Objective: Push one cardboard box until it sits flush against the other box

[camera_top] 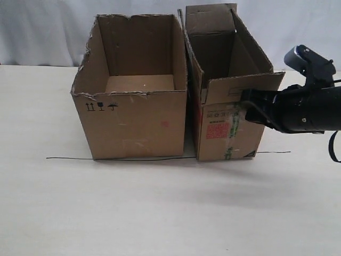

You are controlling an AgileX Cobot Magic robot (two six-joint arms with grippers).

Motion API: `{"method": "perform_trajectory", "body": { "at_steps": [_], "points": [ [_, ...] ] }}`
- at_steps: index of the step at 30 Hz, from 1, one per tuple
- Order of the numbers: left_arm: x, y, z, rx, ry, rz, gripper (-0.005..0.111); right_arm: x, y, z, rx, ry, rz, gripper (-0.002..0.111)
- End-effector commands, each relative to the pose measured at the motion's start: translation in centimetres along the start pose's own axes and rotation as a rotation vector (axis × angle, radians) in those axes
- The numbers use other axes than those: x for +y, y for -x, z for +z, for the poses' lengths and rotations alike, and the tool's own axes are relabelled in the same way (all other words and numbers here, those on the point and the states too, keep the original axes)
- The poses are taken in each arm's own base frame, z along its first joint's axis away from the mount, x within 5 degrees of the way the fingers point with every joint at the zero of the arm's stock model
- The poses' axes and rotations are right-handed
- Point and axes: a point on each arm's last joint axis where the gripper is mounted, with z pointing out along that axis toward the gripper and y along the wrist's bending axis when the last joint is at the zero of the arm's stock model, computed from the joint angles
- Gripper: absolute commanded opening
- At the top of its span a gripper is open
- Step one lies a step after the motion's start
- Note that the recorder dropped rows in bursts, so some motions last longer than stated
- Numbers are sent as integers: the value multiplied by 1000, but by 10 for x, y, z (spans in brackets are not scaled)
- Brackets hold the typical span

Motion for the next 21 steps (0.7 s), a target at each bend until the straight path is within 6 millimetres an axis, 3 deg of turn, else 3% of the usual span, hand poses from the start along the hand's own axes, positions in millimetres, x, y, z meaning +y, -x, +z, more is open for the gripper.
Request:
{"method": "perform_trajectory", "body": {
  "at_steps": [1, 4, 8, 9, 12, 16, 17, 19, 21],
  "points": [
    [0, 0, 0, -6, 4, 5, 0, 2, 3, 12, 39, 17, -2, 5],
    [0, 0, 0, -6, 4, 5, 0, 8, 5, 9, 76, 55, -50, 5],
    [0, 0, 0, -6, 4, 5, 0, 17, 12, -17, 31, 56, -140, 5],
    [0, 0, 0, -6, 4, 5, 0, 14, 16, -36, 21, 9, -156, 5],
    [0, 0, 0, -6, 4, 5, 0, -7, 23, -62, -14, -132, -154, 5],
    [0, 0, 0, -6, 4, 5, 0, -34, 35, -86, -98, -238, -65, 5],
    [0, 0, 0, -6, 4, 5, 0, -47, 39, -87, -110, -260, -19, 5],
    [0, 0, 0, -6, 4, 5, 0, -62, 42, -69, -88, -225, 21, 5],
    [0, 0, 0, -6, 4, 5, 0, -70, 42, -32, -13, -116, 77, 5]
  ]
}}
